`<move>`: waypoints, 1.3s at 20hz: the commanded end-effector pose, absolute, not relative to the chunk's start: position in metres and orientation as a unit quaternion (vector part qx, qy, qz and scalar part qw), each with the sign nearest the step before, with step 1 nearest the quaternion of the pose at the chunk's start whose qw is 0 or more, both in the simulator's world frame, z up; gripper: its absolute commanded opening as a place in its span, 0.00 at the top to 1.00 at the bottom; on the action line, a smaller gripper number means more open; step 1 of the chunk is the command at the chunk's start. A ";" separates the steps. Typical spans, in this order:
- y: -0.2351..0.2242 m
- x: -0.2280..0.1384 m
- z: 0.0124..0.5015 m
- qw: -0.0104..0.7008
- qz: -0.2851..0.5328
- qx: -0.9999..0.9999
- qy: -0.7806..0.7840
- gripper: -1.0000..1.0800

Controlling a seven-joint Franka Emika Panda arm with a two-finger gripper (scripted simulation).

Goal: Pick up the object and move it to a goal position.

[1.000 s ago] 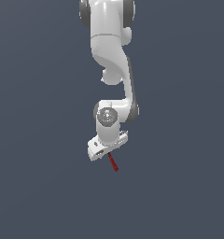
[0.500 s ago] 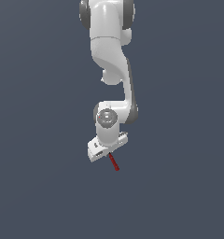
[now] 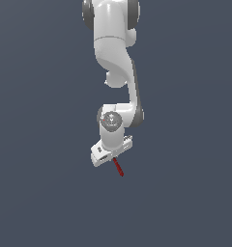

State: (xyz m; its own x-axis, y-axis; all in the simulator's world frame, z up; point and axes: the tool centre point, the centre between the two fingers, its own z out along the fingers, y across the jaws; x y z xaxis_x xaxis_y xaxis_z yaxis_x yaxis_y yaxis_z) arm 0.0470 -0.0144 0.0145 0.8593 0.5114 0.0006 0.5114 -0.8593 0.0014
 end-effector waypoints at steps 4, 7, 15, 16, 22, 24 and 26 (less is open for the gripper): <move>-0.006 0.043 0.030 0.001 0.001 0.964 0.265 1.00; 0.002 0.038 0.044 0.001 0.001 0.964 0.266 1.00; 0.035 0.020 0.106 0.001 0.001 0.964 0.266 1.00; 0.041 0.017 0.116 0.001 0.001 0.964 0.266 1.00; 0.075 -0.001 0.180 0.001 0.000 0.964 0.266 1.00; 0.087 -0.007 0.202 0.002 0.000 0.964 0.266 1.00; 0.098 -0.013 0.223 0.002 0.000 0.964 0.266 1.00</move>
State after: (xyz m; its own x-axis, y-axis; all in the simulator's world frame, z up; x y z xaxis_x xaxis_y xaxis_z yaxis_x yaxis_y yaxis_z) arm -0.0080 0.0898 0.2067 0.8580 0.5136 -0.0003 0.5136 -0.8580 0.0028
